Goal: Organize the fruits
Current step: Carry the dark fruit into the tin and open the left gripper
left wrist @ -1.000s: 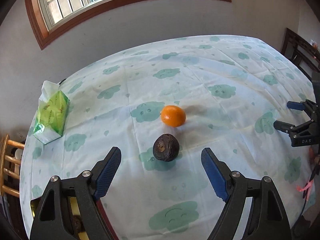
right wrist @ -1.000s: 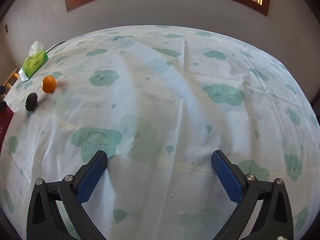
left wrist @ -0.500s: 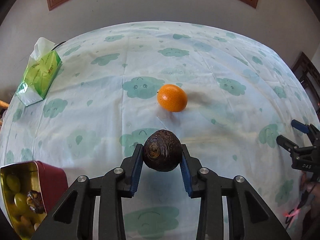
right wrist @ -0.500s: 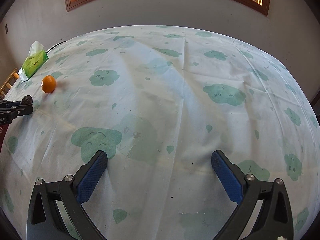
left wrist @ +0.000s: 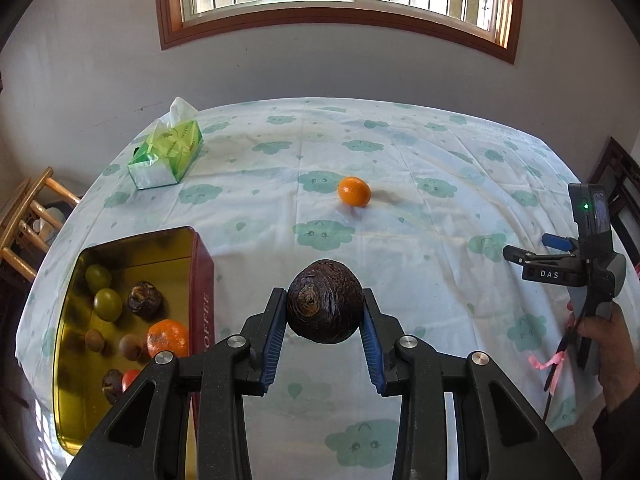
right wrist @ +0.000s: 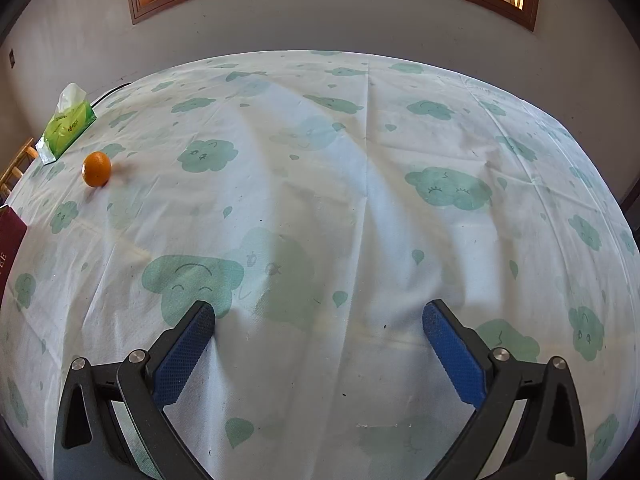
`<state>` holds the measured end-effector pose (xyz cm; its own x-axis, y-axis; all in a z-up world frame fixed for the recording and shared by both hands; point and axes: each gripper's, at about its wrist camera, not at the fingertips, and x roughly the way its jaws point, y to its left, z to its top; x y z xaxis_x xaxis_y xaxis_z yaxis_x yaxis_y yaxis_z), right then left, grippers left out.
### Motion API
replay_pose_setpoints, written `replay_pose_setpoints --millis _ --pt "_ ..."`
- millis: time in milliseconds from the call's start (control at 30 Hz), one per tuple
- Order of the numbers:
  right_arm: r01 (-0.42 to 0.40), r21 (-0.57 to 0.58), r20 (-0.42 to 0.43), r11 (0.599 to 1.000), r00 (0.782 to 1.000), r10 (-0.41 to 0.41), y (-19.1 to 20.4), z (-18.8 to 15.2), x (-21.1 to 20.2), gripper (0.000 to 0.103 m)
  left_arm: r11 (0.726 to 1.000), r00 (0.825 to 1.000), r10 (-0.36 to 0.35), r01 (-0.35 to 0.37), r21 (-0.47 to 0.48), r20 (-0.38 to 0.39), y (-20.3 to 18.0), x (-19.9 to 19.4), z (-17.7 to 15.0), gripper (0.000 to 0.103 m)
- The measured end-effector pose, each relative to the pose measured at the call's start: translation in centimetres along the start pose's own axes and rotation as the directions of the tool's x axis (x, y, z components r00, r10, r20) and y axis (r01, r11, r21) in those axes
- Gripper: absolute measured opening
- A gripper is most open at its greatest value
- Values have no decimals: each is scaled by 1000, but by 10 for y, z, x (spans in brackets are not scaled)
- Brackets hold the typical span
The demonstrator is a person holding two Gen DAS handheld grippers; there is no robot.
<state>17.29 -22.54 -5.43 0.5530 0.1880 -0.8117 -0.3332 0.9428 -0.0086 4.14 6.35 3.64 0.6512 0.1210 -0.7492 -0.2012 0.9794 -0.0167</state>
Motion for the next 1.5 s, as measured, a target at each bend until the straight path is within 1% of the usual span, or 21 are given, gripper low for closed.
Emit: replay_pose_setpoints --millis 100,233,433,633,967,1200,1500 --pt "0 0 0 1000 1000 0 0 0 0 103 998 998 57 -58 16 25 10 -15 -11 37" --pt "0 0 0 1000 1000 0 0 0 0 103 993 992 116 -117 20 55 25 -31 -23 37" --pt "0 0 0 1000 1000 0 0 0 0 103 986 984 168 -168 2 63 47 -43 -39 37" --pt "0 -1 0 1000 1000 0 0 0 0 103 977 976 212 -211 -18 48 69 -41 -54 37" --pt "0 -1 0 1000 1000 0 0 0 0 103 967 969 246 -247 -60 -27 101 -22 -76 37" --pt "0 -1 0 1000 1000 0 0 0 0 103 965 967 249 -253 -67 -53 106 -12 -85 37" --pt "1 -1 0 1000 1000 -1 0 0 0 103 964 965 256 -260 -59 -65 107 -4 -86 37"
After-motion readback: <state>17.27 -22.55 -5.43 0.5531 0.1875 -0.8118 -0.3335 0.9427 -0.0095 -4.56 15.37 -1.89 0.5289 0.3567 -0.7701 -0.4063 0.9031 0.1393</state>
